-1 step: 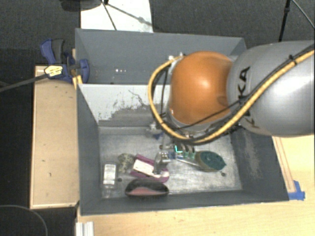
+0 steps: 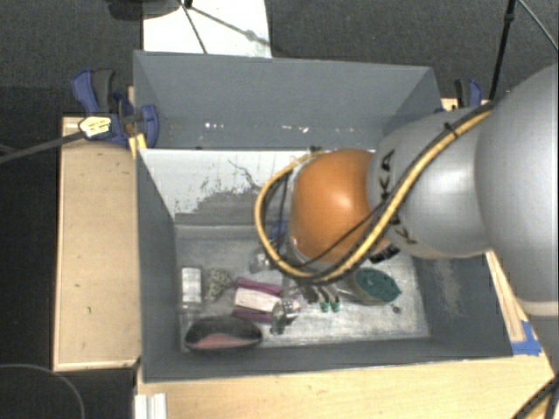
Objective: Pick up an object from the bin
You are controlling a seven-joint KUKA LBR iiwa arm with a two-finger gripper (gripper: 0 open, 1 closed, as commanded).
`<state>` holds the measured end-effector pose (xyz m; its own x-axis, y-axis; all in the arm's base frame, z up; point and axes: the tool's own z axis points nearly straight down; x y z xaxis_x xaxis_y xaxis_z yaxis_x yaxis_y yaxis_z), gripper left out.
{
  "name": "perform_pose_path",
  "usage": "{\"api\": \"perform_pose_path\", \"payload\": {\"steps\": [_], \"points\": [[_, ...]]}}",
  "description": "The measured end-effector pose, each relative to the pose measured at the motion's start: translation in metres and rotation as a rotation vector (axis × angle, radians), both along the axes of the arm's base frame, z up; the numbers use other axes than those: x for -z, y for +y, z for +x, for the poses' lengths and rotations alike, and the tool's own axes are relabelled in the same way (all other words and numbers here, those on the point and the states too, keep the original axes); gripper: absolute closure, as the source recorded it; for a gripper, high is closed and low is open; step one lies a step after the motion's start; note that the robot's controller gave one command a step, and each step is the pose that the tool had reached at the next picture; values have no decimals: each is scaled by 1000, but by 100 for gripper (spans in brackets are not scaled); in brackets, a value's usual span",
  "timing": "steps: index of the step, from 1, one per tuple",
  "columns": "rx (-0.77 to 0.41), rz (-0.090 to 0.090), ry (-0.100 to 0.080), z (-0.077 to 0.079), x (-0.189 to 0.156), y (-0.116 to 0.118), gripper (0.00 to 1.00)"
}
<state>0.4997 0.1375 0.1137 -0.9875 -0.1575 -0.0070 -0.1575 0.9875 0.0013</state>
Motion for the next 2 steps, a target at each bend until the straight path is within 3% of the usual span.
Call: {"api": "perform_pose_path", "payload": {"steps": [1, 2], "points": [[3, -1, 4, -1, 3, 0, 100], [8, -1, 5, -1, 3, 0, 0]]}}
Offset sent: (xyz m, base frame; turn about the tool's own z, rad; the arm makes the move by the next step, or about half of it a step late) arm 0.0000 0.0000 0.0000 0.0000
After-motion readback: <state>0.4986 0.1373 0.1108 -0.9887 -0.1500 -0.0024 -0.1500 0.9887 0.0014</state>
